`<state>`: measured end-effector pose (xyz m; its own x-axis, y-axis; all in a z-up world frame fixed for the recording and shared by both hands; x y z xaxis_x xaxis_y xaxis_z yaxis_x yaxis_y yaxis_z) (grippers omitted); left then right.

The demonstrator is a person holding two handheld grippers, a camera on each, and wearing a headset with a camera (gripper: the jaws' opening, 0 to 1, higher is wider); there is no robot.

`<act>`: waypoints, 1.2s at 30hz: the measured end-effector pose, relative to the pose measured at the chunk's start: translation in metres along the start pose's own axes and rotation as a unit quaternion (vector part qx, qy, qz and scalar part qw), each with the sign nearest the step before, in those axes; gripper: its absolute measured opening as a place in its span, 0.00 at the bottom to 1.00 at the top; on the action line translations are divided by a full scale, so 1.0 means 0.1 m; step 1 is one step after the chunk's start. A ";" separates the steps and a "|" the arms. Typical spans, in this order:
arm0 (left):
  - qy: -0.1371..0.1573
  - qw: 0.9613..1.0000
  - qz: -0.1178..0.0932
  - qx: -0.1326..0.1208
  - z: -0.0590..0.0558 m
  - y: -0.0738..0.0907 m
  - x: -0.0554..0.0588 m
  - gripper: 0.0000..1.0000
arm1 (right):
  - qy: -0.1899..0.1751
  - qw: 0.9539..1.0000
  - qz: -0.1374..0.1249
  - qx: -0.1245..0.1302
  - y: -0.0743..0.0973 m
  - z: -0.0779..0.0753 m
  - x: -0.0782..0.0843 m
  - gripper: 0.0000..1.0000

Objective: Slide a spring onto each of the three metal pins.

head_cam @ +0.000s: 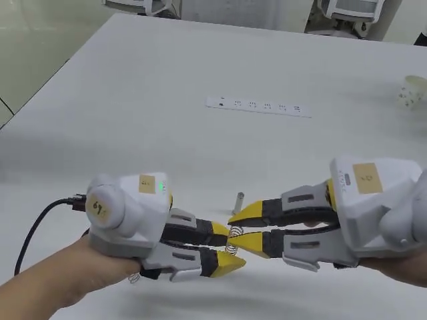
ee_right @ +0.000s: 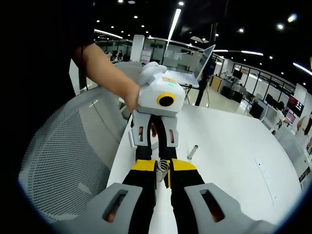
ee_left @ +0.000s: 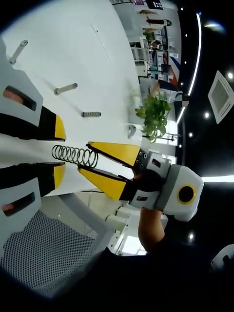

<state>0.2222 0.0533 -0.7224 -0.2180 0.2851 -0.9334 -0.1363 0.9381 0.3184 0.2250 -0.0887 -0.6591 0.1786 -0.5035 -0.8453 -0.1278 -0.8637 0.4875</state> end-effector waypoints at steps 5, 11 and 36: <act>0.000 1.000 -0.003 -0.003 0.00 0.00 -0.01 0.12 | 0.004 1.000 0.005 0.000 0.00 0.01 0.01 0.07; 0.001 1.000 -0.005 -0.008 0.01 0.03 -0.01 0.14 | 0.004 1.000 0.006 0.002 0.00 0.00 0.02 0.07; 0.011 0.997 -0.017 -0.078 0.07 0.37 0.03 0.39 | 0.003 1.000 0.009 0.026 0.00 -0.09 0.05 0.07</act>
<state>0.2230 0.0904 -0.7144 -0.2318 0.2473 -0.9408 -0.2921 0.9048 0.3098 0.2346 -0.0915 -0.6610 0.1821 -0.5193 -0.8350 -0.1816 -0.8523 0.4905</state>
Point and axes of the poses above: the centre of the closed fingertips' face, and the gripper's own axes: y roughly backward along the fingers, z roughly to its left, x roughly out of its underside, the point moved 10 cm from there along y, roughly backward along the fingers, and after that the axes turned 4 degrees about x, right-handed, at the moved point
